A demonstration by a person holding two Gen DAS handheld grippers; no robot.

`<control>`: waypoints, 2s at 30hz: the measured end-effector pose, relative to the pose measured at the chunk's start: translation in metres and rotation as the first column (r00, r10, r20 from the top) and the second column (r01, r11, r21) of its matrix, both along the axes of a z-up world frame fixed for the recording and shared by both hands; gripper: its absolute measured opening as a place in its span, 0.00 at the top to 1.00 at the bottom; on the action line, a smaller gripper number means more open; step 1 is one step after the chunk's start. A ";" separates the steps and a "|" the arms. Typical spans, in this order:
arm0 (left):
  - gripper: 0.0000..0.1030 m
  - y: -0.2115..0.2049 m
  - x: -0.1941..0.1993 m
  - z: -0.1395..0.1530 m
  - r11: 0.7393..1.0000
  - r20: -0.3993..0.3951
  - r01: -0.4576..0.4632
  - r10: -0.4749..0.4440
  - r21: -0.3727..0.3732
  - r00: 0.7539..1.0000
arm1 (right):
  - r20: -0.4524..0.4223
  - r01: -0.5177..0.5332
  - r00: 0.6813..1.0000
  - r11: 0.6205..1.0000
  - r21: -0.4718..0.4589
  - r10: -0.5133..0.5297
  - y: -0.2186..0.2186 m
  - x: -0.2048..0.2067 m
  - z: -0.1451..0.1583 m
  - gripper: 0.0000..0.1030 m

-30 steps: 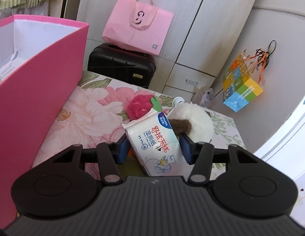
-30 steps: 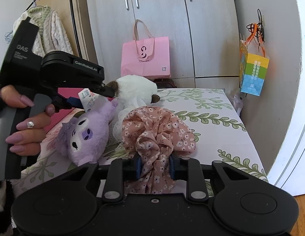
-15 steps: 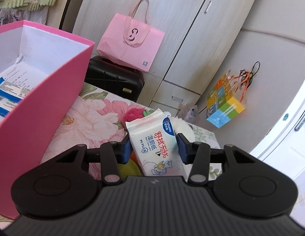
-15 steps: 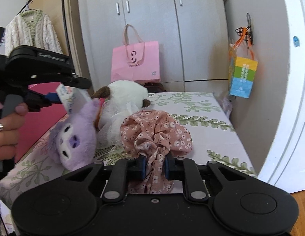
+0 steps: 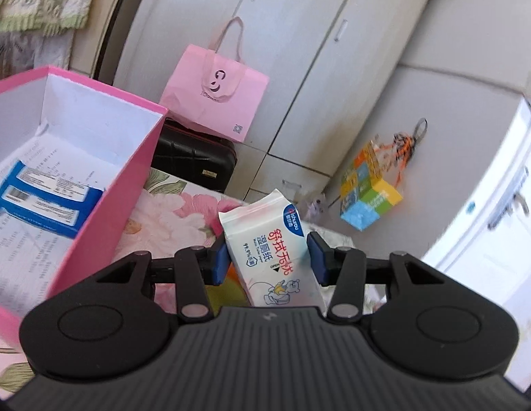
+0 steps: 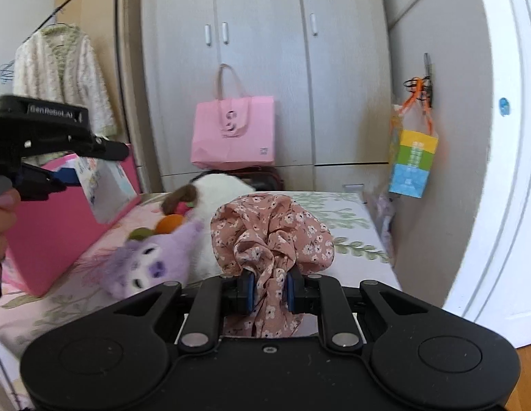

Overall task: Organize soft objects
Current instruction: 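Carry the tissue pack with the left gripper while the right carries the scrunchie to the shoebox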

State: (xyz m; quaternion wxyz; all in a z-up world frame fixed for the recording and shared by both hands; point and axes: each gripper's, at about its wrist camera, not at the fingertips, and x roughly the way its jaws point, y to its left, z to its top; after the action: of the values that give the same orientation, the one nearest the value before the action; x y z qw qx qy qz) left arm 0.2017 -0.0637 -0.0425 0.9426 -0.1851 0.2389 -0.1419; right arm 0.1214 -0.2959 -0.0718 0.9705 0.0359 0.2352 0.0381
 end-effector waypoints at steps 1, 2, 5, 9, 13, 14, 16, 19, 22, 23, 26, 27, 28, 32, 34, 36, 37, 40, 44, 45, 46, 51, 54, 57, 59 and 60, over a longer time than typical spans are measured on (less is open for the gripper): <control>0.56 0.002 -0.006 -0.001 1.000 -0.001 0.010 -0.010 0.018 1.000 | -0.007 -0.015 1.000 1.000 0.007 0.015 0.002 -0.001 0.001 0.80; 0.56 0.005 -0.011 -0.002 1.000 -0.006 0.019 -0.019 0.021 1.000 | -0.016 -0.032 0.999 0.999 0.013 0.032 0.005 -0.003 0.002 0.80; 0.56 0.014 -0.025 -0.006 0.998 -0.025 0.051 -0.051 0.026 0.998 | -0.043 -0.083 0.996 0.996 0.023 0.084 0.014 -0.007 0.001 0.80; 0.56 0.025 -0.040 -0.011 0.995 -0.073 0.101 -0.099 0.027 0.992 | -0.064 -0.152 0.986 0.988 0.033 0.154 0.030 -0.014 0.002 0.80; 0.56 0.032 -0.051 -0.013 0.985 -0.133 0.165 -0.157 0.051 0.979 | -0.098 -0.224 0.970 0.974 0.017 0.224 0.048 -0.023 0.004 0.80; 0.56 0.033 -0.054 -0.014 0.983 -0.139 0.173 -0.163 0.060 0.977 | -0.106 -0.241 0.965 0.970 0.010 0.241 0.052 -0.025 0.005 0.80; 0.56 0.036 -0.059 -0.015 0.979 -0.161 0.190 -0.176 0.077 0.971 | -0.121 -0.277 0.954 0.961 0.001 0.275 0.060 -0.028 0.008 0.80; 0.56 0.045 -0.067 -0.018 0.973 -0.201 0.220 -0.202 0.071 0.959 | -0.136 -0.329 0.936 0.944 -0.014 0.324 0.069 -0.033 0.014 0.80; 0.56 0.055 -0.076 -0.019 0.972 -0.222 0.226 -0.206 0.068 0.953 | -0.151 -0.380 0.915 0.925 -0.019 0.373 0.079 -0.040 0.018 0.80; 0.56 0.058 -0.078 -0.020 0.972 -0.225 0.223 -0.202 0.071 0.953 | -0.157 -0.395 0.908 0.919 -0.018 0.387 0.082 -0.041 0.020 0.80; 0.56 0.071 -0.085 -0.019 0.975 -0.238 0.209 -0.188 0.070 0.953 | -0.169 -0.433 0.890 0.901 -0.022 0.423 0.091 -0.045 0.025 0.80; 0.56 0.075 -0.087 -0.018 0.977 -0.243 0.204 -0.182 0.067 0.953 | -0.171 -0.443 0.885 0.896 -0.024 0.433 0.094 -0.046 0.026 0.80; 0.56 0.080 -0.089 -0.018 0.978 -0.246 0.199 -0.177 0.065 0.953 | -0.173 -0.456 0.879 0.890 -0.027 0.445 0.097 -0.048 0.028 0.80; 0.56 0.097 -0.099 -0.015 0.982 -0.262 0.177 -0.155 0.063 0.953 | -0.181 -0.496 0.856 0.868 -0.020 0.485 0.109 -0.051 0.035 0.80; 0.56 0.105 -0.106 -0.013 0.984 -0.268 0.166 -0.143 0.064 0.953 | -0.183 -0.518 0.842 0.855 -0.015 0.507 0.116 -0.053 0.038 0.80; 0.56 0.113 -0.113 -0.011 0.986 -0.272 0.158 -0.136 0.061 0.953 | -0.183 -0.535 0.832 0.844 -0.014 0.524 0.123 -0.055 0.040 0.80; 0.56 0.118 -0.117 -0.009 0.986 -0.274 0.156 -0.134 0.059 0.952 | -0.183 -0.547 0.824 0.837 -0.014 0.536 0.127 -0.057 0.042 0.80; 0.56 0.132 -0.130 -0.002 0.987 -0.274 0.150 -0.129 0.056 0.953 | -0.183 -0.578 0.803 0.816 -0.004 0.567 0.139 -0.062 0.047 0.80; 0.56 0.146 -0.147 0.011 0.988 -0.264 0.140 -0.118 0.063 0.957 | -0.178 -0.609 0.778 0.793 0.022 0.602 0.153 -0.067 0.053 0.80; 0.56 0.149 -0.150 0.014 0.988 -0.260 0.138 -0.117 0.064 0.958 | -0.175 -0.614 0.774 0.789 0.025 0.608 0.156 -0.068 0.055 0.80; 0.56 0.154 -0.155 0.017 0.989 -0.255 0.136 -0.116 0.064 0.960 | -0.169 -0.621 0.770 0.783 0.023 0.615 0.159 -0.069 0.058 0.80; 0.56 0.170 -0.165 0.034 0.990 -0.234 0.113 -0.092 0.081 0.968 | -0.144 -0.645 0.755 0.764 0.018 0.640 0.172 -0.072 0.071 0.80; 0.56 0.177 -0.164 0.044 0.990 -0.221 0.102 -0.080 0.092 0.972 | -0.131 -0.657 0.744 0.753 0.036 0.655 0.179 -0.069 0.079 0.80; 0.56 0.182 -0.159 0.055 0.990 -0.198 0.103 -0.082 0.099 0.977 | -0.110 -0.659 0.745 0.751 0.032 0.658 0.186 -0.064 0.088 0.80; 0.56 0.184 -0.153 0.062 0.990 -0.187 0.104 -0.085 0.099 0.979 | -0.097 -0.660 0.745 0.751 0.031 0.660 0.190 -0.060 0.093 0.79; 0.56 0.186 -0.149 0.065 0.990 -0.182 0.103 -0.084 0.097 0.980 | -0.092 -0.660 0.746 0.750 0.033 0.660 0.193 -0.056 0.096 0.79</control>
State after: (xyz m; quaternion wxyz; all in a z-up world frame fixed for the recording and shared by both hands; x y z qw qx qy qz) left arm 0.0526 0.1220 0.0225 0.9183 -0.1355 0.3377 -0.1560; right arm 0.0655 -0.1034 0.0240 0.8818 -0.0484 0.2798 0.3765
